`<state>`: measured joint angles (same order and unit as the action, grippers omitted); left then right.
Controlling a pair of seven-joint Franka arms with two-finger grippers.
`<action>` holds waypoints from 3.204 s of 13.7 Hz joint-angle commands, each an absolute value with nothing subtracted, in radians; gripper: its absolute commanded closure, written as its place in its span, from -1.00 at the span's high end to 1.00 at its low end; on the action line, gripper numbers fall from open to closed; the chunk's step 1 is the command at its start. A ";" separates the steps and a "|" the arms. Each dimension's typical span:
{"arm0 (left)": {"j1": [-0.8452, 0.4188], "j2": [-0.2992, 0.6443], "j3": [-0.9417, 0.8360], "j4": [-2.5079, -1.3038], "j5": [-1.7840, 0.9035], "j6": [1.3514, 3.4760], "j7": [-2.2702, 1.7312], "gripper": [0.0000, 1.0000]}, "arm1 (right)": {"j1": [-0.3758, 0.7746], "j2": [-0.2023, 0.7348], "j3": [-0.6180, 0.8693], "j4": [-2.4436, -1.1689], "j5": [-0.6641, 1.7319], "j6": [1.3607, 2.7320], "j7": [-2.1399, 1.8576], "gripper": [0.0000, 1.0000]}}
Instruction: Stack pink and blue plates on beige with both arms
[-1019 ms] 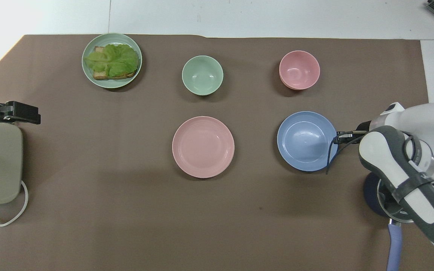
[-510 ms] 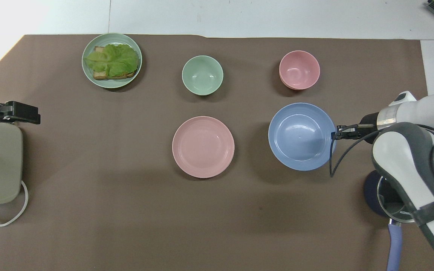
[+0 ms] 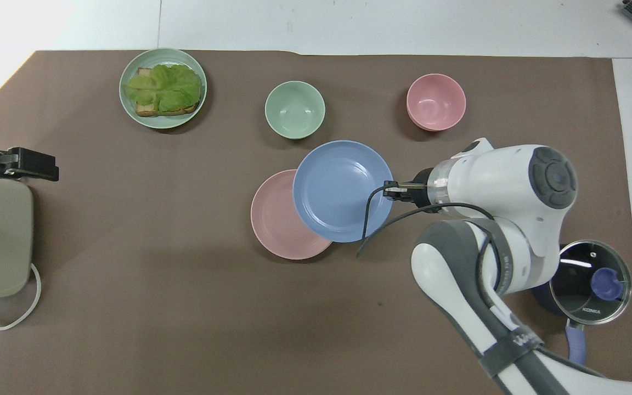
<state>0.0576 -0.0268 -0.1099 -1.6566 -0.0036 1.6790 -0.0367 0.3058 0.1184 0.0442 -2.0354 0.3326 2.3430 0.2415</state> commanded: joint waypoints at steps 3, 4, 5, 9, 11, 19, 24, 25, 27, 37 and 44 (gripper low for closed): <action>0.060 -0.038 -0.109 -1.652 0.012 1.660 -0.031 1.00 | 0.380 0.238 0.038 -1.950 0.334 2.410 0.351 -1.00; 0.060 -0.038 -0.109 -1.652 0.012 1.660 -0.031 1.00 | 0.393 0.261 0.038 -1.933 0.334 2.425 0.359 -1.00; 0.058 -0.038 -0.109 -1.652 0.012 1.658 -0.031 1.00 | 0.411 0.277 0.037 -1.930 0.334 2.445 0.368 -1.00; 0.060 -0.038 -0.109 -1.652 0.012 1.660 -0.031 1.00 | 0.431 0.308 0.037 -1.950 0.307 2.474 0.376 -1.00; 0.060 -0.038 -0.109 -1.652 0.012 1.660 -0.031 1.00 | 0.455 0.301 0.037 -1.969 0.279 2.465 0.377 -1.00; 0.060 -0.038 -0.109 -1.652 0.012 1.660 -0.031 1.00 | 0.474 0.276 0.032 -2.002 0.151 2.401 0.383 -1.00; 0.060 -0.038 -0.109 -1.652 0.012 1.658 -0.031 1.00 | 0.476 0.276 0.034 -1.990 0.147 2.401 0.383 -0.07; 0.060 -0.038 -0.107 -1.652 0.012 1.658 -0.031 1.00 | 0.476 0.278 0.034 -1.983 0.147 2.401 0.385 0.54; 0.060 -0.038 -0.109 -1.652 0.012 1.660 -0.031 1.00 | 0.472 0.270 0.028 -1.976 0.147 2.396 0.383 1.00; 0.060 -0.038 -0.109 -1.652 0.012 1.660 -0.031 1.00 | 0.155 -0.043 0.021 -1.919 0.032 2.038 0.370 1.00; 0.060 -0.038 -0.109 -1.652 0.012 1.658 -0.031 1.00 | 0.014 -0.098 0.021 -1.672 -0.036 1.674 0.198 1.00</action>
